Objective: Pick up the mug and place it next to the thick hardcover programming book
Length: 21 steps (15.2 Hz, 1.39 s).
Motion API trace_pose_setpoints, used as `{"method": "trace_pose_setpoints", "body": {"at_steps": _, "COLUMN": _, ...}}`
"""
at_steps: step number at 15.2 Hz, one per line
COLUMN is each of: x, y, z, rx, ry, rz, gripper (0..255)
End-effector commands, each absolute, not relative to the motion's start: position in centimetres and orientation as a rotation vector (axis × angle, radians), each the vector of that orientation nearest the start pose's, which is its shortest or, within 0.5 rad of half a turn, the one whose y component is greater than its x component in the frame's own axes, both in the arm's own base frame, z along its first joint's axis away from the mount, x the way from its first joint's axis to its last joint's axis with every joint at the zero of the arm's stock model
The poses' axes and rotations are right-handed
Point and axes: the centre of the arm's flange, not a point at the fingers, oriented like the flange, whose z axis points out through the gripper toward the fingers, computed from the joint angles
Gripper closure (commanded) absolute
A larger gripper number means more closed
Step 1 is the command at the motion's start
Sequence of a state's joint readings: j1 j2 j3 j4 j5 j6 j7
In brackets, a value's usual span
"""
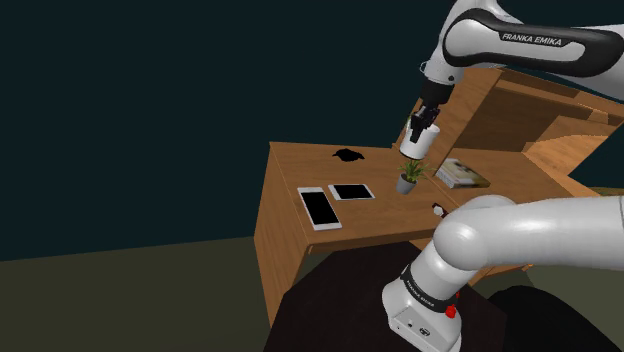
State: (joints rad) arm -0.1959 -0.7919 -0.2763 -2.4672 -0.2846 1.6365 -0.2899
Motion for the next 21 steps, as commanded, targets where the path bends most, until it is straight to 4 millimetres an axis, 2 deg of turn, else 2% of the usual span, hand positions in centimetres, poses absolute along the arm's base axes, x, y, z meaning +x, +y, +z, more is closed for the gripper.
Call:
{"method": "trace_pose_setpoints", "body": {"at_steps": 1, "x": 24.1, "y": -20.1, "z": 53.8, "rx": -3.202, "ry": 0.111, "rz": 0.13, "gripper": 255}}
{"method": "trace_pose_setpoints", "body": {"at_steps": 21, "x": 3.7, "y": -36.7, "z": 55.3, "rx": -3.202, "ry": 0.111, "rz": 0.13, "gripper": 255}}
